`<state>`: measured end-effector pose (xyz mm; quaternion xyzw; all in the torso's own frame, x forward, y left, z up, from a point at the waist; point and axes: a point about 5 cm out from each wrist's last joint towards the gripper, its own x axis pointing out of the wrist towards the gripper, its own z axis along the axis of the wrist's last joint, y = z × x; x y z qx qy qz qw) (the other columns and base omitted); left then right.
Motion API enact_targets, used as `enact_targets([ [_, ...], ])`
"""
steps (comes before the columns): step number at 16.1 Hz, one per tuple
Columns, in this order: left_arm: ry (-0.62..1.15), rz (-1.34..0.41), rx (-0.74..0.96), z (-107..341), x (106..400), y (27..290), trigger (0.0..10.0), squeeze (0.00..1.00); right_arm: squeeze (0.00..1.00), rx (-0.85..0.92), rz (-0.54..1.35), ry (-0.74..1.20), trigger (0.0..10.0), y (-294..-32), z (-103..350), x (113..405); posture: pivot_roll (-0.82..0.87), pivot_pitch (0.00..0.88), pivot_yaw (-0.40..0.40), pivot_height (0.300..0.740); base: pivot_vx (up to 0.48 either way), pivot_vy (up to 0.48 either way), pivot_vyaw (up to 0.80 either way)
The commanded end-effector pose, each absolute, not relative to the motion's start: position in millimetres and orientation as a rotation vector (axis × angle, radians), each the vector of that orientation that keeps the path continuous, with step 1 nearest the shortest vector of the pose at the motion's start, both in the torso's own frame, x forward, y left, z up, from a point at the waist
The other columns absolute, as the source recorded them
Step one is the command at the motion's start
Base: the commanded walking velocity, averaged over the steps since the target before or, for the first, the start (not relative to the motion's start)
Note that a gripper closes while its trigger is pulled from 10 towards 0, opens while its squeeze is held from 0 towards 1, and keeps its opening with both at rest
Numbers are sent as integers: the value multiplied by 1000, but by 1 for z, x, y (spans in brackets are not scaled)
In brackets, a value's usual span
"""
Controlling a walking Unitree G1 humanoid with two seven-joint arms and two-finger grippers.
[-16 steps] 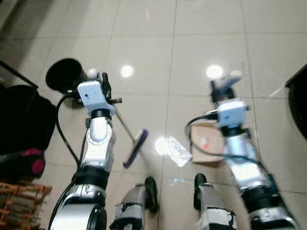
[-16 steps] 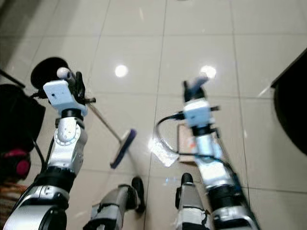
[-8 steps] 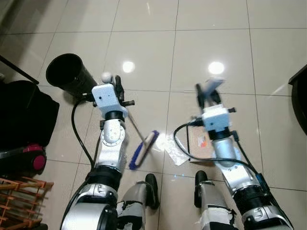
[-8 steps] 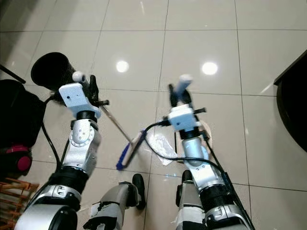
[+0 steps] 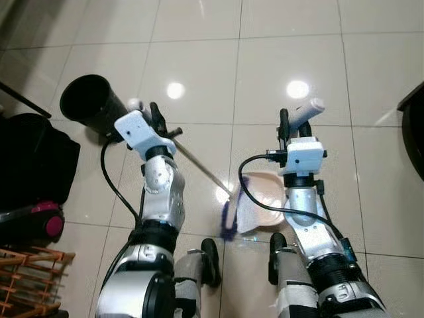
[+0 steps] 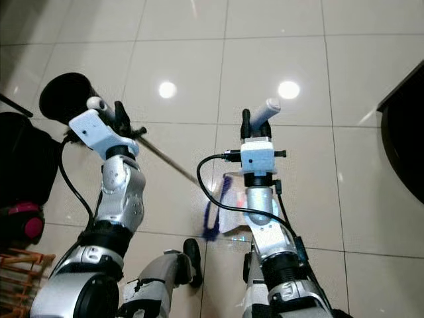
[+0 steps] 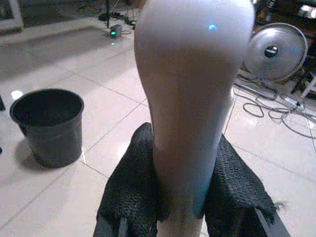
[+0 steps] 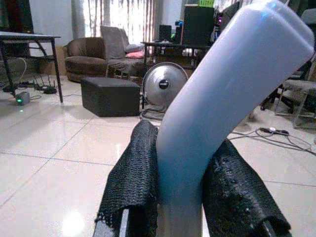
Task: Sweep floor
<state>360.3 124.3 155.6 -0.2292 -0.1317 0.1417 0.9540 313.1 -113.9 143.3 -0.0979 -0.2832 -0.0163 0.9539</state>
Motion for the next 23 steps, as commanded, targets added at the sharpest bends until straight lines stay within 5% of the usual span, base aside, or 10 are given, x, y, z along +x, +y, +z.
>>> enact_targets([
  [1,-214,302,-617,155,361,103,10000,0,0,-188,-7,-555,10000,-106,138,311,85,410,193,740,0,0,0],
  [5,-262,240,-760,186,370,98,10000,0,0,-177,-25,-563,10000,-115,145,318,64,359,168,740,0,0,0],
  [12,-366,153,-774,227,381,113,10000,0,0,-189,-50,-558,10000,-130,149,327,47,284,141,740,0,0,0],
  [16,-462,-35,-419,254,392,120,10000,0,0,-133,-64,-570,10000,-134,149,321,33,239,137,740,0,0,0],
  [23,-481,-92,-192,263,400,145,10000,0,0,-47,-80,-551,10000,-140,149,318,30,221,140,740,0,0,0],
])
